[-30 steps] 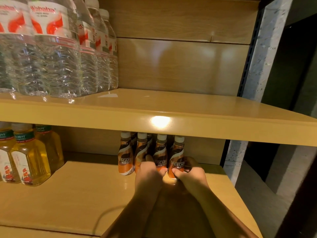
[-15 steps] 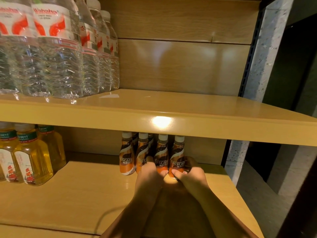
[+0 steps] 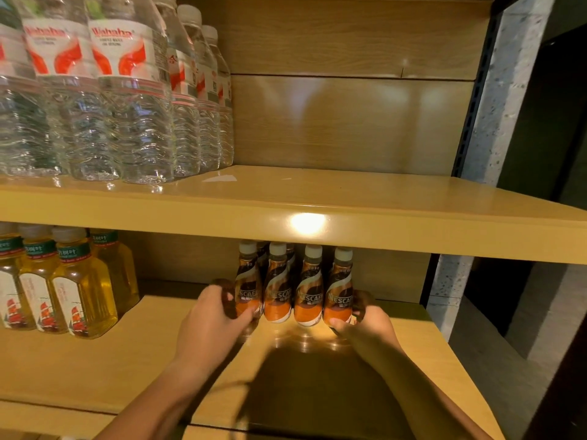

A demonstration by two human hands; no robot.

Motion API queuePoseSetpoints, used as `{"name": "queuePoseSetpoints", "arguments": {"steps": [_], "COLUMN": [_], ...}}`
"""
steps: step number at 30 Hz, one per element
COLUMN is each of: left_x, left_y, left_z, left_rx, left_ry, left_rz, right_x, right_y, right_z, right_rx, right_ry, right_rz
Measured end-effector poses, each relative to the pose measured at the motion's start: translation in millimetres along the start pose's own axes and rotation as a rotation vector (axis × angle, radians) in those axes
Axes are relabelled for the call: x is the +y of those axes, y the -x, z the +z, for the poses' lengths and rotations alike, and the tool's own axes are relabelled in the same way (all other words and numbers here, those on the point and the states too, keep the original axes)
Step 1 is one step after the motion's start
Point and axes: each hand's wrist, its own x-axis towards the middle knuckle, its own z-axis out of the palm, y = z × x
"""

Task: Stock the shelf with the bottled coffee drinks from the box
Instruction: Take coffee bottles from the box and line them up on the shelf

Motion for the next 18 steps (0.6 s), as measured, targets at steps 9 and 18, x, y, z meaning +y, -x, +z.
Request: {"name": "queuePoseSetpoints", "arguments": {"steps": [9, 18], "left_x": [-52.2, -79.9], "left_y": [15.6, 67.4], "left_z": [-24.5, -109.7], "left_rx": [-0.184, -0.375], "left_ry": [-0.373, -0.558], "left_rz": [0.146, 0.24], "right_x": [9.4, -5.0], "right_y": [48.2, 175.5], "right_z": [-11.8, 3.6], "right_rx": [0.125, 0.158], "right_ry": [0.497, 0.882], "right_rz": [-0.162, -0.235]}}
